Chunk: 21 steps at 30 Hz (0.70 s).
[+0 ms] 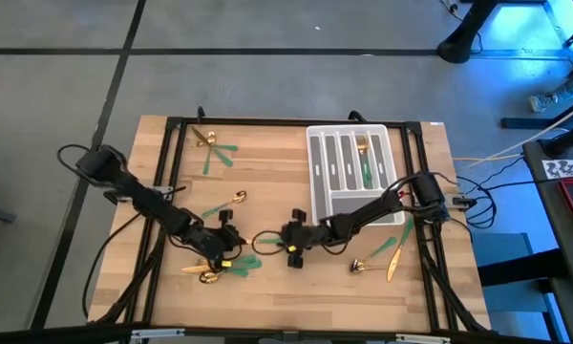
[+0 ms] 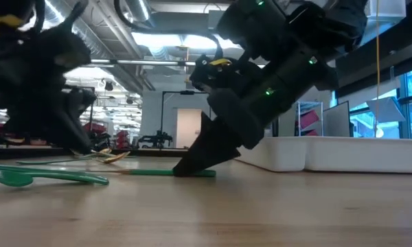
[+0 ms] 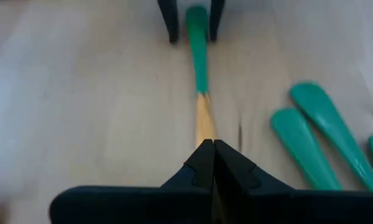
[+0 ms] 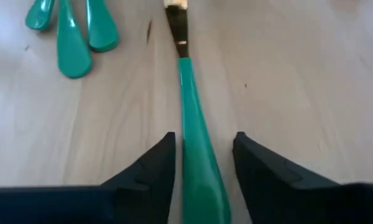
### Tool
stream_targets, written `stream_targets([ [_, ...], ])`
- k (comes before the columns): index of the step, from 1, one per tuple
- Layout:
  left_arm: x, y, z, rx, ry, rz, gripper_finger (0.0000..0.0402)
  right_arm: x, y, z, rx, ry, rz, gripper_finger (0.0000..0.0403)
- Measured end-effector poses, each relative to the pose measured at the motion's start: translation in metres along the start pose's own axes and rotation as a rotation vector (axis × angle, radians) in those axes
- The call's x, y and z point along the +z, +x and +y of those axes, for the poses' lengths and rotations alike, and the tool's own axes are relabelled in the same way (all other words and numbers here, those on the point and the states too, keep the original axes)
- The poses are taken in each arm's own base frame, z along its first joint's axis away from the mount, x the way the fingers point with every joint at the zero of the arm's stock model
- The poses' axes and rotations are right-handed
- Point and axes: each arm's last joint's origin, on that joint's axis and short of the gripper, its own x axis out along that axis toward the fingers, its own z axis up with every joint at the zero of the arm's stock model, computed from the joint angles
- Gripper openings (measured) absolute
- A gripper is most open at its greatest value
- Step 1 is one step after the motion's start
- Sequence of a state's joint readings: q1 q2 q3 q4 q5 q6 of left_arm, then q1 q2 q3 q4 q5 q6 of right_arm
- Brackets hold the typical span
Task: Sort silverware
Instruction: Put the green knife into the silverware tray
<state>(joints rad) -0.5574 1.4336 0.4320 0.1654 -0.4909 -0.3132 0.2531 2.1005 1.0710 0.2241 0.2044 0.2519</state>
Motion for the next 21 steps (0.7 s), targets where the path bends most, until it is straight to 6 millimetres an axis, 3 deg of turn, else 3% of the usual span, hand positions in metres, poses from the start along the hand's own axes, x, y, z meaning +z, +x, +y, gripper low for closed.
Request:
stream_targets([
  [9, 0.008, -0.011, -0.001, 0.037, 0.048, -0.075, 0.0003, -0.008, 0.017, -0.002, 0.051, 0.073, -0.011, 0.0008],
  [14, 0.003, -0.012, -0.002, 0.044, 0.114, -0.037, 0.0033, -0.007, 0.020, 0.000, 0.109, 0.099, -0.041, 0.0002],
  [21, -0.008, -0.009, 0.002, 0.098, 0.073, 0.049, 0.0137, -0.004, 0.020, 0.001, 0.132, 0.057, -0.099, 0.0003],
])
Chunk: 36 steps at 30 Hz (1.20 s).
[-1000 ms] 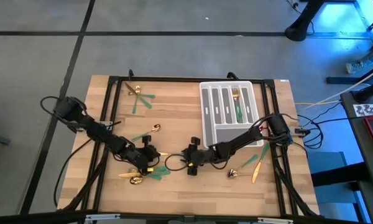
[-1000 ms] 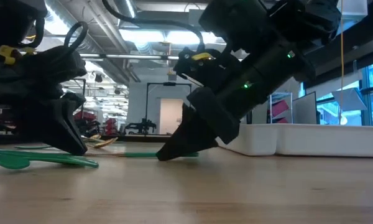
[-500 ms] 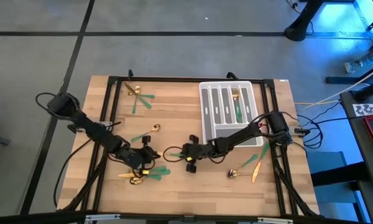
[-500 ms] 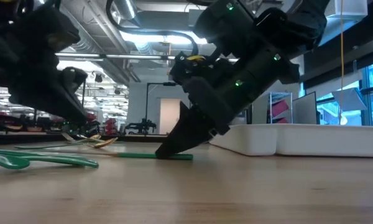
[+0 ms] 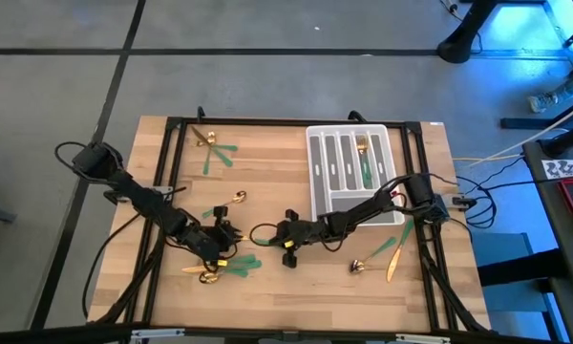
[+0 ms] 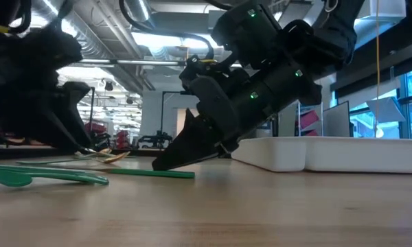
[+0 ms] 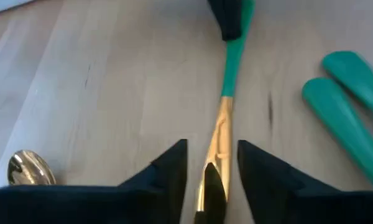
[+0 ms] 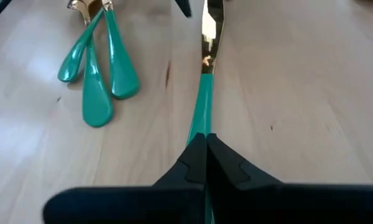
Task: Sort silverware
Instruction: Put the green knife into the silverware tray
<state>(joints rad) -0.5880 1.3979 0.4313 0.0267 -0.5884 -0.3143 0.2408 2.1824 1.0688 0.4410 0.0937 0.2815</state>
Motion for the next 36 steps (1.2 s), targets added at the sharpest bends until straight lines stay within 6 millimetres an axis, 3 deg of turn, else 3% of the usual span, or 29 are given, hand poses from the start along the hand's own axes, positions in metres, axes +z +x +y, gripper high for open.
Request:
stream_targets([
  [5, -0.009, 0.008, 0.000, 0.031, -0.031, 0.070, 0.0184, 0.003, -0.001, 0.001, 0.013, -0.004, -0.017, 0.0004],
  [10, -0.015, 0.013, 0.001, 0.053, -0.112, 0.130, 0.0202, 0.002, -0.001, 0.001, 0.015, -0.005, -0.008, 0.0004],
  [26, -0.023, 0.010, 0.001, -0.046, -0.038, 0.261, 0.0143, 0.001, -0.002, 0.001, 0.010, -0.021, 0.008, 0.0005],
  [36, -0.022, 0.010, 0.001, -0.052, 0.199, 0.239, 0.0170, -0.002, -0.003, 0.001, 0.035, 0.004, 0.066, 0.0005],
])
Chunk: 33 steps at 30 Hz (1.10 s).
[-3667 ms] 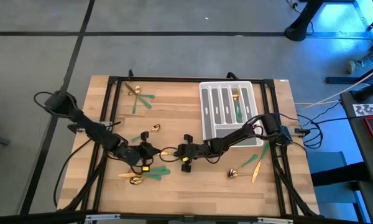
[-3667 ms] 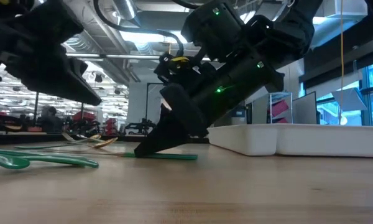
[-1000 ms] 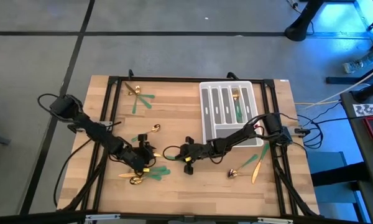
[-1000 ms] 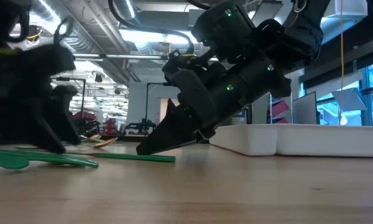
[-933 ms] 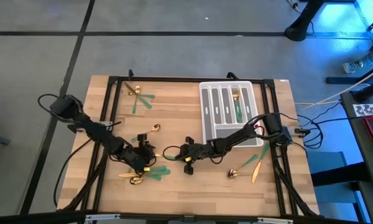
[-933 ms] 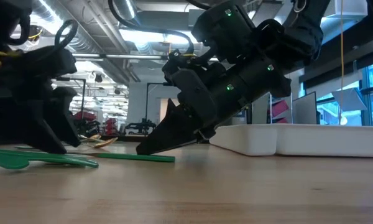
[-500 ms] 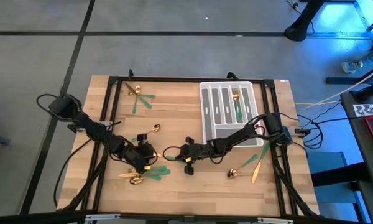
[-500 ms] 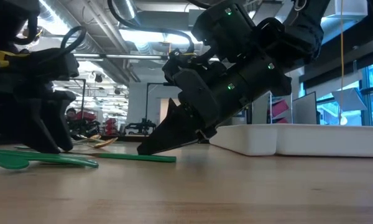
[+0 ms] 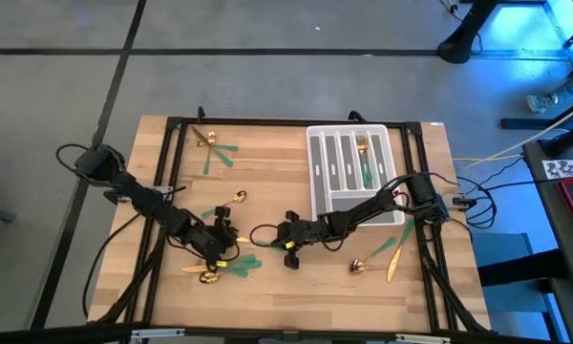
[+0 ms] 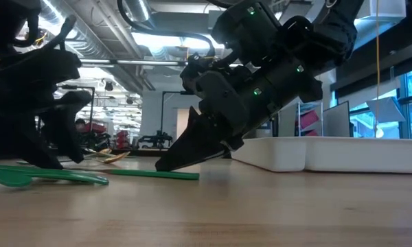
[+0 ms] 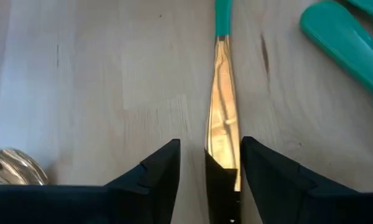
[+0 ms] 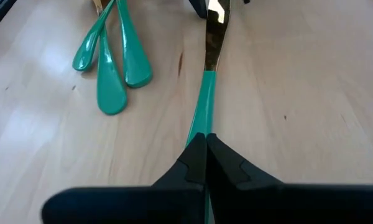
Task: Sort silverware
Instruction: Put the green knife into the silverware tray
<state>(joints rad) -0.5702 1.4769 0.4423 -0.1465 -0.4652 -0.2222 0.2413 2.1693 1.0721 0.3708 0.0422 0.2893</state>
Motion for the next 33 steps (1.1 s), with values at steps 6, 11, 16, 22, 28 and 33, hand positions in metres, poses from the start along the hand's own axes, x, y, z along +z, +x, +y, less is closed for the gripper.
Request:
stream_targets([
  [6, 0.000, -0.002, -0.003, 0.015, 0.187, -0.012, 0.0178, 0.000, 0.000, 0.000, 0.000, 0.001, 0.004, 0.0005],
  [11, -0.005, -0.006, -0.008, 0.083, 0.372, 0.002, 0.0174, 0.000, 0.000, 0.000, 0.000, 0.001, 0.005, 0.0005],
  [16, -0.012, -0.011, -0.013, 0.135, 0.463, 0.027, 0.0175, 0.000, 0.000, 0.000, 0.001, 0.001, 0.005, 0.0005],
  [22, -0.019, -0.015, -0.017, 0.204, 0.563, 0.050, 0.0172, 0.000, 0.000, 0.000, 0.001, 0.001, 0.005, 0.0005],
  [28, -0.022, -0.015, -0.016, 0.248, 0.588, 0.058, 0.0171, 0.001, 0.000, 0.001, 0.009, -0.003, -0.007, 0.0005],
  [33, -0.026, -0.015, -0.011, 0.344, 0.622, 0.084, 0.0171, 0.001, 0.000, 0.001, 0.013, -0.006, -0.014, 0.0005],
])
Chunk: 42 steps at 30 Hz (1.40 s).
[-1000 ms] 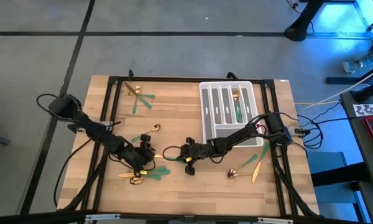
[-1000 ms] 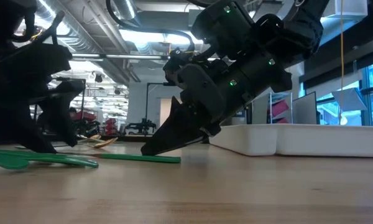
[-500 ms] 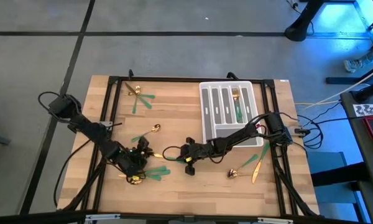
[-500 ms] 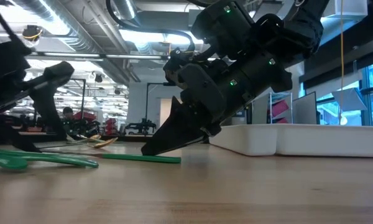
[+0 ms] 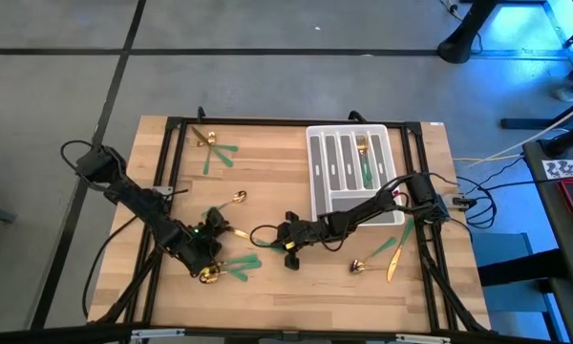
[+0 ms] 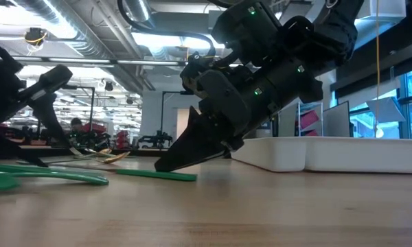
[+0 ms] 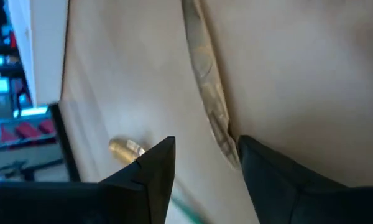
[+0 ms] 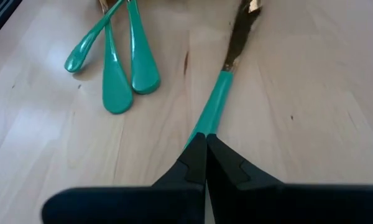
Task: Sort silverware
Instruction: Put the green knife into the silverware tray
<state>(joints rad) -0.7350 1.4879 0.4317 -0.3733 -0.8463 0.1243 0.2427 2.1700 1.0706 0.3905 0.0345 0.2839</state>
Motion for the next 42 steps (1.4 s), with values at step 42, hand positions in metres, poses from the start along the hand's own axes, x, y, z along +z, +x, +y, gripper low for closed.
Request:
stream_targets([
  [42, 0.011, 0.041, 0.041, -0.137, -0.131, -0.109, 0.0084, 0.008, 0.001, 0.003, 0.067, -0.025, -0.095, 0.0005],
])
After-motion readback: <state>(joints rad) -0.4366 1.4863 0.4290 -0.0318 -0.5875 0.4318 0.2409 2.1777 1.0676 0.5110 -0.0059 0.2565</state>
